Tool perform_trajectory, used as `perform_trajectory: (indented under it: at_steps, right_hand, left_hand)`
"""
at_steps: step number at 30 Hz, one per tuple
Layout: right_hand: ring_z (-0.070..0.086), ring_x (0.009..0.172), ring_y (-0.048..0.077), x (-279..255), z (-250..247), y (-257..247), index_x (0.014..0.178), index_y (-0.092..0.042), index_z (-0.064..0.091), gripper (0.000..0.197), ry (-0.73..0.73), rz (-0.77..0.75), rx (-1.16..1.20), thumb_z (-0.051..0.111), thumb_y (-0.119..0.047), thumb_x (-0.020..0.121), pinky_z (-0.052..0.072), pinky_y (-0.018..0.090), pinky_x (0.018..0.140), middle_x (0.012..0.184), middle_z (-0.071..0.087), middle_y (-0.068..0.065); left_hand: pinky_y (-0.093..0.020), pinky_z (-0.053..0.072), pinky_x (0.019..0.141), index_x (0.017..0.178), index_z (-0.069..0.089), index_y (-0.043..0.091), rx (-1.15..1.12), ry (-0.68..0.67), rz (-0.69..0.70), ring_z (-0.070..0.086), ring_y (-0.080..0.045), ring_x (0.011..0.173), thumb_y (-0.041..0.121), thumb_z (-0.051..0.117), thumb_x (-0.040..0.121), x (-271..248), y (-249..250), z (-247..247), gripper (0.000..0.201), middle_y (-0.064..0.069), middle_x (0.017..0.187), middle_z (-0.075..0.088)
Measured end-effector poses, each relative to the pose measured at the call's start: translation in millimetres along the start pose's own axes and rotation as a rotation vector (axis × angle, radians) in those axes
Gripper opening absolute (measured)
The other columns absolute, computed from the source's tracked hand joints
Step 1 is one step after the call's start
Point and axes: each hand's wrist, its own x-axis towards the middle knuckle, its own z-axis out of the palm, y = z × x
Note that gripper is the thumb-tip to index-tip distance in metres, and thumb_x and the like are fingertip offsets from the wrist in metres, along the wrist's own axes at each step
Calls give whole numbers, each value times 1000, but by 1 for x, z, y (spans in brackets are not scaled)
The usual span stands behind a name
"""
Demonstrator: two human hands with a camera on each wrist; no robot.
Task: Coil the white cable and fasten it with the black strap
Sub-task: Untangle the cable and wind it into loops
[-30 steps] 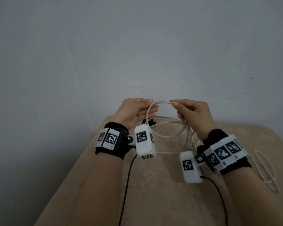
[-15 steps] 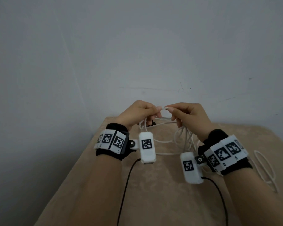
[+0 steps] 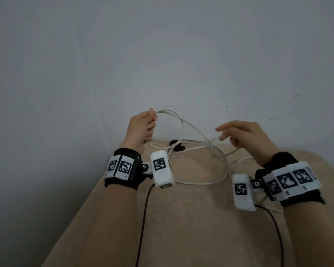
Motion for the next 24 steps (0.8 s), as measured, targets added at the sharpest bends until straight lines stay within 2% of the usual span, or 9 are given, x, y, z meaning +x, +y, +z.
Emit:
perform_trajectory:
  at_steps: [3,5,8,9,11,14,18,20,24]
  right_hand:
    - [35,48,9,1,-8,6,71,-13,73,22,158,-5,153,60,-14,89,28,23,50,50,47,-4]
    - [34,47,10,2,-8,8,54,-18,69,35,213,-11,217,63,-15,88,28,26,53,45,41,-8]
    - [43,64,20,2,-3,5,40,-23,61,49,197,-48,177,63,-15,88,34,30,62,49,43,-3]
    - [43,66,21,1,1,2,40,-24,60,49,168,-57,168,64,-15,88,36,31,63,47,44,-6]
    - [43,56,18,1,8,-3,49,-21,66,40,92,-57,180,64,-19,89,39,27,60,46,46,-9]
    - [50,52,10,0,19,-8,65,-8,72,33,-26,-17,207,60,-24,91,45,19,52,57,59,2]
    - [62,63,7,0,25,-4,84,-8,72,14,-92,14,157,63,-17,89,52,16,65,69,67,1]
    - [62,64,5,0,21,1,92,-10,71,8,-125,21,111,67,-12,86,50,14,64,72,68,1]
    - [61,68,3,-1,11,7,85,-13,73,4,-139,35,9,70,-13,83,48,15,66,74,70,-2]
  left_hand:
    - [-15,13,34,70,47,17,-4,56,-15,20,-1,33,32,43,101,1,-1,-6,35,13,41,32]
    - [-15,14,32,70,48,17,-6,74,-37,20,-1,32,32,43,101,2,-3,-8,35,13,40,32]
    - [-14,15,32,70,48,17,-8,54,-56,20,-1,31,32,44,101,2,-3,-5,34,13,40,32]
    - [-14,15,32,71,48,17,-8,41,-54,20,-1,32,32,44,101,1,-3,-1,34,13,41,32]
    - [-14,15,32,71,48,17,-25,14,-47,20,-1,33,32,44,101,0,-2,5,34,13,42,31]
    - [-14,16,31,71,47,17,-66,-9,-33,19,-2,33,32,44,101,0,2,10,33,13,43,31]
    - [-14,16,31,71,47,17,-84,-4,-24,19,-1,33,32,44,101,-1,5,9,34,13,42,31]
    - [-14,15,31,71,47,17,-88,7,-30,19,-1,33,32,43,101,0,3,7,34,13,42,31]
    - [-14,15,32,72,47,17,-111,23,-37,19,-1,33,33,43,101,1,1,4,34,13,42,31]
